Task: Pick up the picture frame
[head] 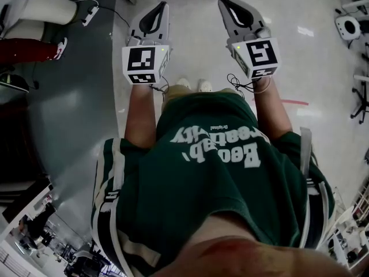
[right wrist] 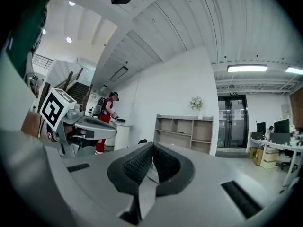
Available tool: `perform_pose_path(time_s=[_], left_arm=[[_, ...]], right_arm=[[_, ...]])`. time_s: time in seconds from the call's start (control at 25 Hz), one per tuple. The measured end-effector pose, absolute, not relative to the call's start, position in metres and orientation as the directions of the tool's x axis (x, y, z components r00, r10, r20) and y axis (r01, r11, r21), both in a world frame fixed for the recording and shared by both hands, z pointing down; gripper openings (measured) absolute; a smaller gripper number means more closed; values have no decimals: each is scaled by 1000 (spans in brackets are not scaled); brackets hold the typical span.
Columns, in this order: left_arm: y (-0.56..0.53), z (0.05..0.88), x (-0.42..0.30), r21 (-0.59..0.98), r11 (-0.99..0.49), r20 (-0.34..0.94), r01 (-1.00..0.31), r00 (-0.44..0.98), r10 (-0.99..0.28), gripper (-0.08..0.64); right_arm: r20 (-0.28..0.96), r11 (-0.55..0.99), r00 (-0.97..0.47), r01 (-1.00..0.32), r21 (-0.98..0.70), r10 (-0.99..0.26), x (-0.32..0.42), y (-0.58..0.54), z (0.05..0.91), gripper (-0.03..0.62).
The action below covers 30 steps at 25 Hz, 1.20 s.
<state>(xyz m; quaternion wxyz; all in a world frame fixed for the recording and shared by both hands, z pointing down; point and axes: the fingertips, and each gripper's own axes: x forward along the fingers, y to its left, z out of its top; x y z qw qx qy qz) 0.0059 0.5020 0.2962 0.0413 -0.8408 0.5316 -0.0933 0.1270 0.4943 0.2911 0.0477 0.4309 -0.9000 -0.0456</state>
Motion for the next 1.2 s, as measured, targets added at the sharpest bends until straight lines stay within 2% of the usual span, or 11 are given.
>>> perform_pose_path(time_s=[0.72,1.2], left_arm=[[491,297,4,-158,-439,129,-885,422,-897,18],[404,309,-23,-142,-464,142,-874,446,-884,18]], right_arm=[[66,607,-603,-790,88,-795,132,479,298,35],[96,597,-589,-798,86,-802,102,400,311,35]])
